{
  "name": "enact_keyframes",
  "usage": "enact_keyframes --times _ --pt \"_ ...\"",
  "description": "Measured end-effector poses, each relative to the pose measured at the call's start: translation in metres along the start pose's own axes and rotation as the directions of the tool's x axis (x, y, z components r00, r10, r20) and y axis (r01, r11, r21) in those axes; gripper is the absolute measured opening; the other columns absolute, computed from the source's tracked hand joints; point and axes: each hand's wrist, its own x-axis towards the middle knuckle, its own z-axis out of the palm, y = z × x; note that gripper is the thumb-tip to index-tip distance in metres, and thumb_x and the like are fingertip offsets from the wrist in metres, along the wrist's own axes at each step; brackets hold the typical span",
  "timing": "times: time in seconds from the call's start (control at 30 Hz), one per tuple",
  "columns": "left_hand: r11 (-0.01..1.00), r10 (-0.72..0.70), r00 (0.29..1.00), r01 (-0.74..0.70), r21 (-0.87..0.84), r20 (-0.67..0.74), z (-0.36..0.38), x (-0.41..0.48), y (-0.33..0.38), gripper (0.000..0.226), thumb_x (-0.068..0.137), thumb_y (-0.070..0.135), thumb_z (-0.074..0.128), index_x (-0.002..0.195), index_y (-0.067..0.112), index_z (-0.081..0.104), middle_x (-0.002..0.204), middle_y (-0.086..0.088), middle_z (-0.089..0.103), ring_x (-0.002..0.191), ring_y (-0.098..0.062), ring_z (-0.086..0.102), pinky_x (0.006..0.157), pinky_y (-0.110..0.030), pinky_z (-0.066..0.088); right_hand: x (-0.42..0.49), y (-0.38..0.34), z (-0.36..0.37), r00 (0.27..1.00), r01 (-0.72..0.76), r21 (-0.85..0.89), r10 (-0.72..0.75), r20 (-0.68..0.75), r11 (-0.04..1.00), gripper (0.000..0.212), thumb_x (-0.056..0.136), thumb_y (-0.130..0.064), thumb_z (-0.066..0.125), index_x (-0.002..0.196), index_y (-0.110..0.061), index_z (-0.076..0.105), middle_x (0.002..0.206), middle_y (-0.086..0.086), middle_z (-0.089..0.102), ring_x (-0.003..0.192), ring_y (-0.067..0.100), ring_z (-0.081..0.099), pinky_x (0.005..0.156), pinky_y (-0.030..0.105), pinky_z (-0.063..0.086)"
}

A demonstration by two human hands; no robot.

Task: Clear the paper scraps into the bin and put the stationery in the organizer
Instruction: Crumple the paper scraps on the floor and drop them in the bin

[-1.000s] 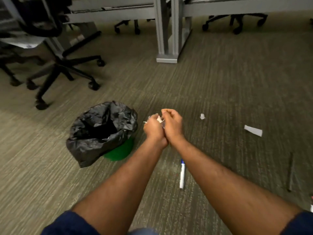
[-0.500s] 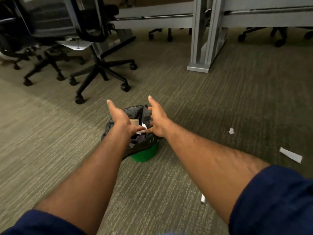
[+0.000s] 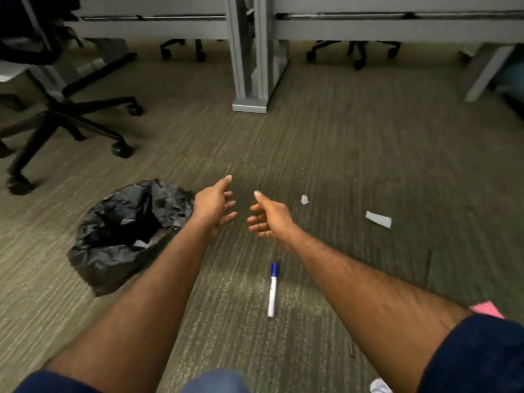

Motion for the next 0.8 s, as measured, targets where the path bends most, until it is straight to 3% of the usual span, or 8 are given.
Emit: enact_keyframes --times 0.1,0.23,0.33,0.4,0.53,0.6,0.7,0.8 --pt "0.997 -0.006 0.997 0.0 0.078 0.075 0.049 -0.01 -0.017 0.033 0.09 0.043 0.06 0.111 0.017 0.06 0.108 -0.004 0.061 0.093 -0.019 0.061 0.071 -0.032 0.05 -0.014 0.012 -0.054 0.993 -0.035 0.025 0.038 -0.109 0.999 0.041 0.097 -0.047 0.043 0.098 -0.009 0.057 0.071 0.008 0.056 0.053 0.018 0.052 0.051 0.022 0.034" --pt "0.985 -0.038 0.984 0.008 0.173 0.172 0.105 -0.021 -0.045 0.027 0.089 0.042 0.062 0.103 0.019 0.062 0.109 -0.004 0.063 0.095 -0.019 0.062 0.073 -0.032 0.051 -0.032 0.035 -0.125 0.964 -0.028 0.084 0.049 -0.263 0.996 0.036 0.098 -0.041 0.044 0.084 -0.009 0.054 0.065 0.009 0.051 0.034 0.008 0.048 0.036 0.01 0.031" --pt "0.981 -0.07 0.967 0.021 0.195 0.245 0.145 -0.035 -0.067 0.019 0.09 0.04 0.062 0.09 0.021 0.062 0.102 -0.004 0.06 0.091 -0.02 0.06 0.072 -0.032 0.049 -0.046 0.059 -0.17 0.929 -0.068 0.057 0.084 -0.361 0.996 0.038 0.098 -0.043 0.043 0.075 -0.014 0.051 0.064 0.007 0.053 0.045 0.014 0.048 0.044 0.018 0.031" --pt "0.981 -0.087 0.959 0.035 0.191 0.269 0.165 -0.044 -0.083 0.017 0.09 0.038 0.061 0.094 0.021 0.061 0.103 -0.005 0.06 0.093 -0.022 0.06 0.072 -0.032 0.049 -0.053 0.074 -0.19 0.912 -0.092 0.08 0.116 -0.393 0.993 0.037 0.098 -0.042 0.043 0.074 -0.015 0.05 0.063 0.006 0.053 0.045 0.015 0.048 0.047 0.019 0.03" --pt "0.971 -0.159 0.919 0.079 0.227 0.361 0.216 -0.069 -0.13 0.018 0.091 0.037 0.062 0.098 0.02 0.061 0.103 -0.007 0.06 0.097 -0.024 0.06 0.08 -0.037 0.05 -0.078 0.116 -0.235 0.858 -0.039 0.135 0.102 -0.503 0.99 0.034 0.097 -0.035 0.05 0.071 -0.013 0.051 0.061 0.008 0.052 0.029 0.004 0.046 0.033 0.009 0.028" --pt "0.961 -0.194 0.894 0.09 0.263 0.404 0.237 -0.085 -0.157 0.016 0.09 0.035 0.063 0.088 0.02 0.061 0.093 -0.007 0.058 0.089 -0.023 0.059 0.08 -0.037 0.05 -0.095 0.142 -0.254 0.829 -0.026 0.126 0.092 -0.551 0.992 0.033 0.097 -0.032 0.052 0.07 -0.013 0.052 0.061 0.008 0.051 0.031 0.005 0.047 0.033 0.012 0.03" --pt "0.945 -0.214 0.852 0.057 0.321 0.478 0.259 -0.103 -0.195 0.022 0.09 0.031 0.064 0.073 0.019 0.058 0.068 -0.002 0.045 0.06 -0.016 0.043 0.059 -0.026 0.037 -0.123 0.181 -0.277 0.786 -0.053 0.087 0.095 -0.61 0.995 0.03 0.096 -0.029 0.054 0.077 -0.006 0.056 0.065 0.011 0.055 0.047 0.015 0.051 0.039 0.016 0.036" --pt "0.924 -0.218 0.812 -0.007 0.382 0.541 0.268 -0.113 -0.228 0.016 0.088 0.031 0.067 0.08 0.017 0.063 0.068 -0.003 0.047 0.059 -0.016 0.044 0.054 -0.025 0.037 -0.148 0.21 -0.296 0.75 -0.084 -0.008 0.058 -0.659 0.996 0.03 0.095 -0.029 0.057 0.077 -0.005 0.057 0.071 0.016 0.06 0.059 0.021 0.056 0.053 0.024 0.044"
